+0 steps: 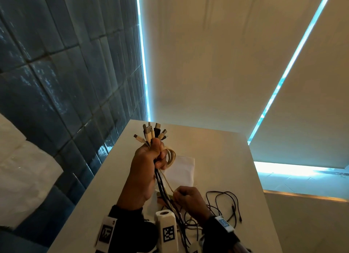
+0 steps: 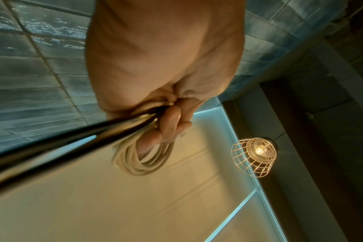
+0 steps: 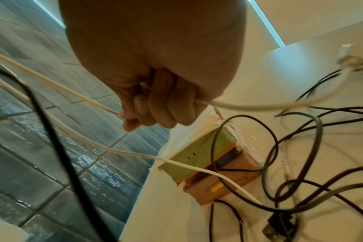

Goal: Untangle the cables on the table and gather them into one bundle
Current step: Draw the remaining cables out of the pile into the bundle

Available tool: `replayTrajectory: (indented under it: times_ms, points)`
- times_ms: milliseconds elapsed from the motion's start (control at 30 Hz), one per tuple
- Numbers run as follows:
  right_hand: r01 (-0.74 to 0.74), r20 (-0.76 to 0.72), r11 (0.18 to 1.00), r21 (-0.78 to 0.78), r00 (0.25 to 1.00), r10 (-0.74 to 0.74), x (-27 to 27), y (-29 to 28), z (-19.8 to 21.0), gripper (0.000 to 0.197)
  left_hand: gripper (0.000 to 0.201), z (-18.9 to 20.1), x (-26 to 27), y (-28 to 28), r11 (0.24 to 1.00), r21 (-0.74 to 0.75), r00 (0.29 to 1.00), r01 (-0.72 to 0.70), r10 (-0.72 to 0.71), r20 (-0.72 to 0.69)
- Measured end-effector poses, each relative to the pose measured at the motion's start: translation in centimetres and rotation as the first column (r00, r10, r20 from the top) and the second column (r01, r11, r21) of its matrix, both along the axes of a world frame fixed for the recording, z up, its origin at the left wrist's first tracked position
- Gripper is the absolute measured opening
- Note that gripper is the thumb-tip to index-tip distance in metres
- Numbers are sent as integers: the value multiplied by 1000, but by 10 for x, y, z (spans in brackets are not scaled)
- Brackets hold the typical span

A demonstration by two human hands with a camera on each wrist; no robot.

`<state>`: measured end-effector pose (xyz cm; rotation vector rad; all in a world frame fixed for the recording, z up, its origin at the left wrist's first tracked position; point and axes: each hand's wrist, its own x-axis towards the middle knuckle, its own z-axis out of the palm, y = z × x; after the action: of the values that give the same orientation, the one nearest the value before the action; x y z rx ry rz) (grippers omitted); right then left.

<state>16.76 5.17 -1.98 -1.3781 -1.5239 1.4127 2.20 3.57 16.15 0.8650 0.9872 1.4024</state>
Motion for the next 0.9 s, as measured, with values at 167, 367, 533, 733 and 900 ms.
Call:
replayTrajectory:
  times_ms: [167, 367, 533, 733, 900]
  points:
    - [61, 152, 997, -37, 987, -54, 4, 0, -6, 34, 35, -3, -4, 1, 999, -30, 996, 13, -16, -91]
    - [295, -91, 955, 40, 953, -291, 1, 7, 52, 19, 35, -11, -6, 5, 988, -153, 977, -14, -19, -210]
    - [280, -343, 945, 171, 916, -209, -14, -1, 121, 16, 31, -8, -2, 4, 973, -220, 992, -64, 38, -120]
    - [153, -396, 946, 287, 918, -28, -27, -21, 148, 17, 25, -9, -2, 0, 971, -224, 995, -77, 60, -85]
    - [3, -395, 981, 195, 915, 76, -24, -29, 142, 18, 21, -8, -3, 1, 991, -135, 939, -5, 51, 341]
